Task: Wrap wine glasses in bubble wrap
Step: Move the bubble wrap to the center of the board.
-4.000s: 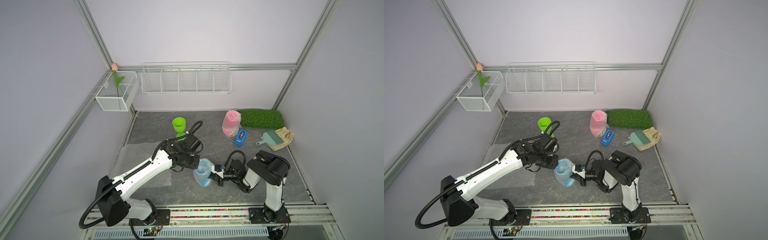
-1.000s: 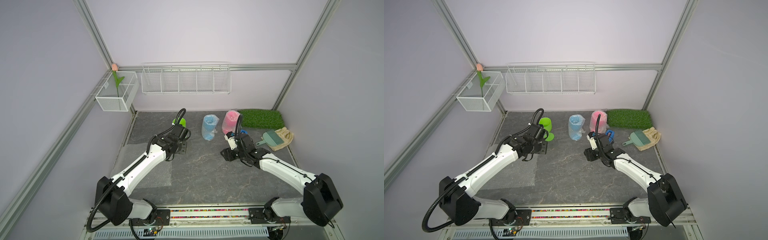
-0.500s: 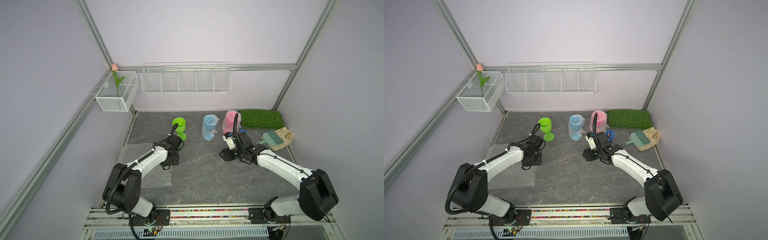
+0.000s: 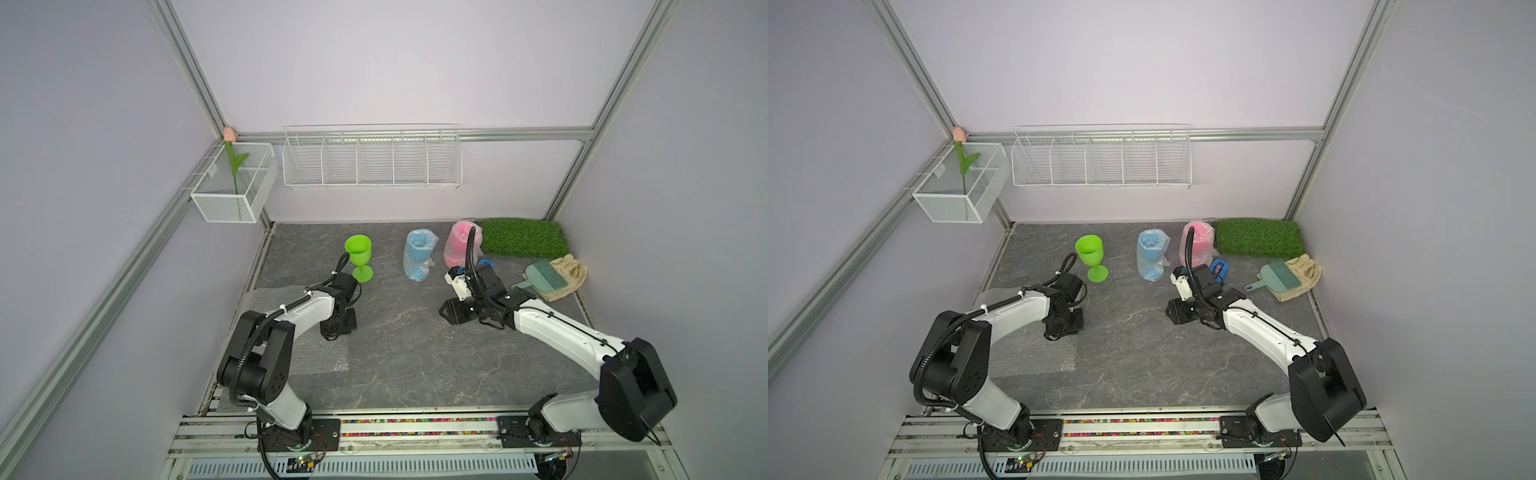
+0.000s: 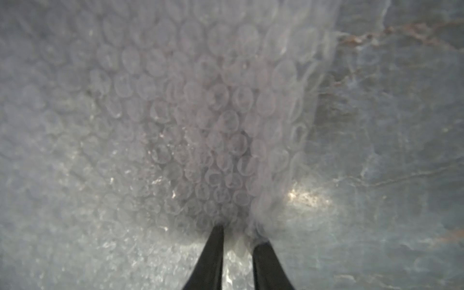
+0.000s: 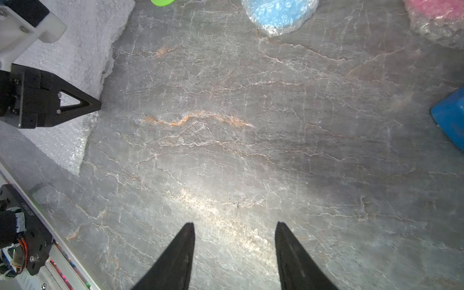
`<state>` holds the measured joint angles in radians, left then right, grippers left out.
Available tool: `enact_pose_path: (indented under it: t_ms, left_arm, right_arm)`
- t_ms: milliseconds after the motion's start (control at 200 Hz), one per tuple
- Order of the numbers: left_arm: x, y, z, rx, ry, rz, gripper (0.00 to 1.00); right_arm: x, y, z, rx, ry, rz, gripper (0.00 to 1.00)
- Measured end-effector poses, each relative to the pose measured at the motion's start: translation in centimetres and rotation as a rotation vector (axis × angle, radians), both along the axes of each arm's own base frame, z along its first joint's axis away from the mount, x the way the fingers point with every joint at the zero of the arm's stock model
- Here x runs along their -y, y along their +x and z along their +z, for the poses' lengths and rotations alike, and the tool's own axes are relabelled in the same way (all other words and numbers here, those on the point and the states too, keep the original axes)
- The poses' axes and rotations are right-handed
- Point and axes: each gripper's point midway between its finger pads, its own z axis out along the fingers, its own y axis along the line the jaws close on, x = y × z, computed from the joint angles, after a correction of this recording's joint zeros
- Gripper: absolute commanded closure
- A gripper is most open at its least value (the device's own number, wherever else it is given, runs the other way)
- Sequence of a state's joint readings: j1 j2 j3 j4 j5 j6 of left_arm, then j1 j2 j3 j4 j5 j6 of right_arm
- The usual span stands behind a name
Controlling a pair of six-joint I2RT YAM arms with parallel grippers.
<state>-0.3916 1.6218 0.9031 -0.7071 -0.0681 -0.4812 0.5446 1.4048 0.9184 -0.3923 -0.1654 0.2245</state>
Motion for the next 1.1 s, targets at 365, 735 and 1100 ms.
enact_pose_path:
  t_ms: [365, 735, 1100]
  left_arm:
    - [5.7, -3.5, 2.1, -0.003, -0.190, -0.115, 1.00]
    - [23.3, -7.3, 6.5, -0.020, -0.515, -0.382, 1.00]
    - [34.1, -8.9, 5.4, -0.103, -0.628, -0.517, 0.98]
  right_arm:
    - [0.5, 0.4, -0.1, 0.002, -0.010, -0.035, 0.49]
    - [4.5, 2.7, 2.0, 0.060, -0.008, -0.195, 0.49]
    - [7.6, 3.4, 4.1, 0.108, -0.040, -0.280, 0.39]
